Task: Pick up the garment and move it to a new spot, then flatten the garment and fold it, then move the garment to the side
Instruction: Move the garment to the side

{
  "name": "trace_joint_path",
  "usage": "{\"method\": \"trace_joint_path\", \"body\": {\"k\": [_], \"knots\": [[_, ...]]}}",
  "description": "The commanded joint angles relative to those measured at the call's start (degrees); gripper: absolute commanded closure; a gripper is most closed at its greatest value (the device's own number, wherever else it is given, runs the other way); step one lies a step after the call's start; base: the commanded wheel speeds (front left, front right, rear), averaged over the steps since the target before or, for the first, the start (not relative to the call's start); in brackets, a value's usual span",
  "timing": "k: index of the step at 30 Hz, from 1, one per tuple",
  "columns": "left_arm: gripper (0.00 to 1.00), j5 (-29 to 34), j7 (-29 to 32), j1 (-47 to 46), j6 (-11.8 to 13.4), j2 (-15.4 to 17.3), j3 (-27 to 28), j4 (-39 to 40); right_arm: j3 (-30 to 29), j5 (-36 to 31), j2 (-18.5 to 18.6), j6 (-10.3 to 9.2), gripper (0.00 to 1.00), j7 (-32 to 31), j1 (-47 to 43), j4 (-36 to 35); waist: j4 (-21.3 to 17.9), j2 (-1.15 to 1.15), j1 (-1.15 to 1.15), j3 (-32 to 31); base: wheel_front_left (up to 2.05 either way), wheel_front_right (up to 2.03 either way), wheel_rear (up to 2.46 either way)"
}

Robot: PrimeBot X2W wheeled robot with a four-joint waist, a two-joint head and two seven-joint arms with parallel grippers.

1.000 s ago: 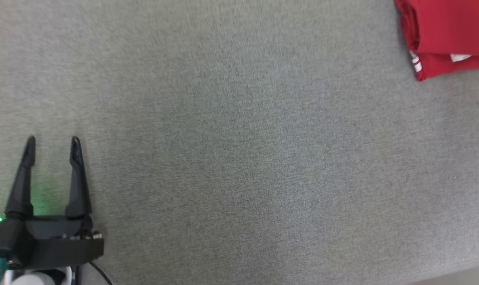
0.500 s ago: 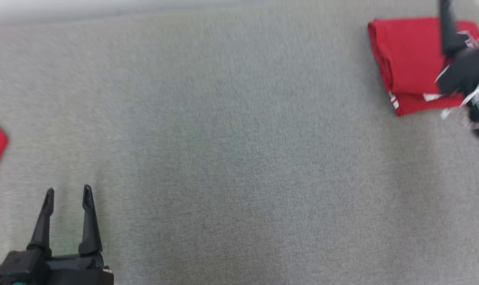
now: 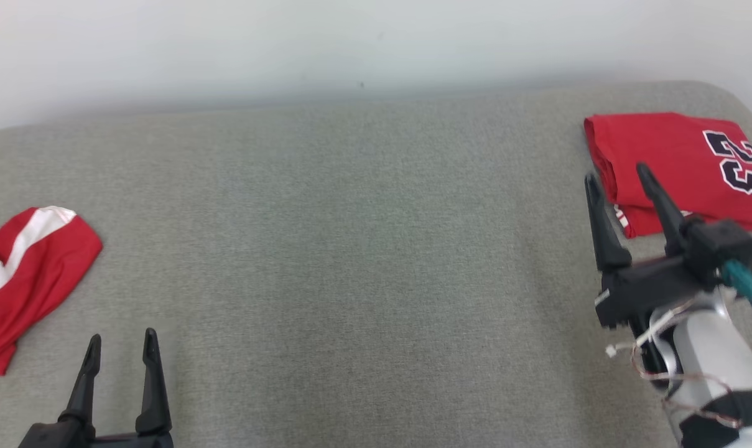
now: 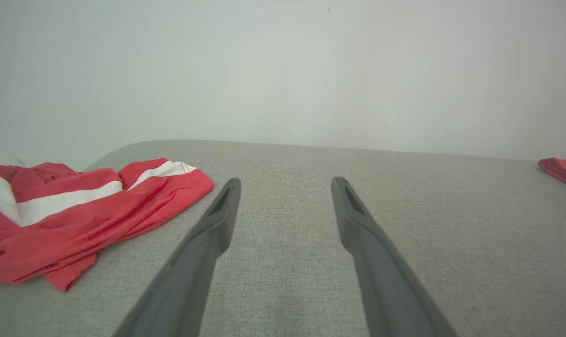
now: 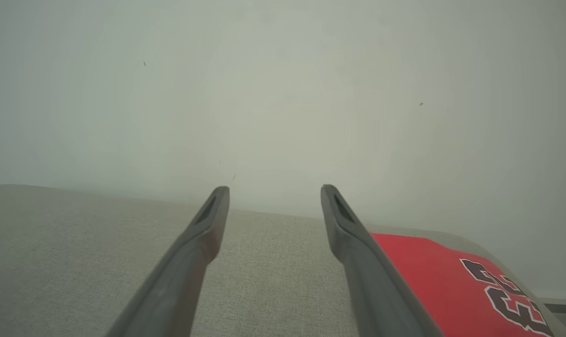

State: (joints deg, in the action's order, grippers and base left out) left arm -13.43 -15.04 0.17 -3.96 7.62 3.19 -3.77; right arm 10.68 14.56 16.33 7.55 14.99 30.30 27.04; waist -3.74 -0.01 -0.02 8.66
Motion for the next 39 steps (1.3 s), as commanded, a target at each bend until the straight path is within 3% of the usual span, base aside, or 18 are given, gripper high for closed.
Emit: {"method": "trace_joint_path", "body": {"k": [1, 5, 18, 39], "knots": [[0.0, 0.3, -0.2, 0.9, 0.1, -0.2, 0.3, 0.0, -1.2, -0.5, -0.6, -0.13, 0.0, 0.2, -2.9, -1.8, 2.0, 0.01, 0.02, -2.1, 0.0, 0.0, 0.0], [0.0, 0.5, -0.2, 1.3, -0.2, -0.5, 0.5, 0.1, -4.1, -2.5, -3.1, -0.13, 0.0, -0.3, -11.5, -8.6, 2.5, 0.01, 0.02, -2.6, 0.0, 0.0, 0.0], [0.0, 1.0, -0.2, 2.6, -0.4, -1.1, 1.0, 0.5, -7.4, -6.4, -10.3, -0.14, 0.0, -2.4, -27.5, -22.2, 2.6, 0.01, 0.02, -4.1, 0.0, 0.0, 0.0], [0.0, 0.9, -0.2, 4.5, -1.4, -1.1, -0.9, -2.5, -8.8, -7.2, -13.4, -0.14, 0.0, -2.8, -35.9, -23.5, 3.4, 0.01, 0.02, -8.3, 0.0, 0.0, 0.0]]}}
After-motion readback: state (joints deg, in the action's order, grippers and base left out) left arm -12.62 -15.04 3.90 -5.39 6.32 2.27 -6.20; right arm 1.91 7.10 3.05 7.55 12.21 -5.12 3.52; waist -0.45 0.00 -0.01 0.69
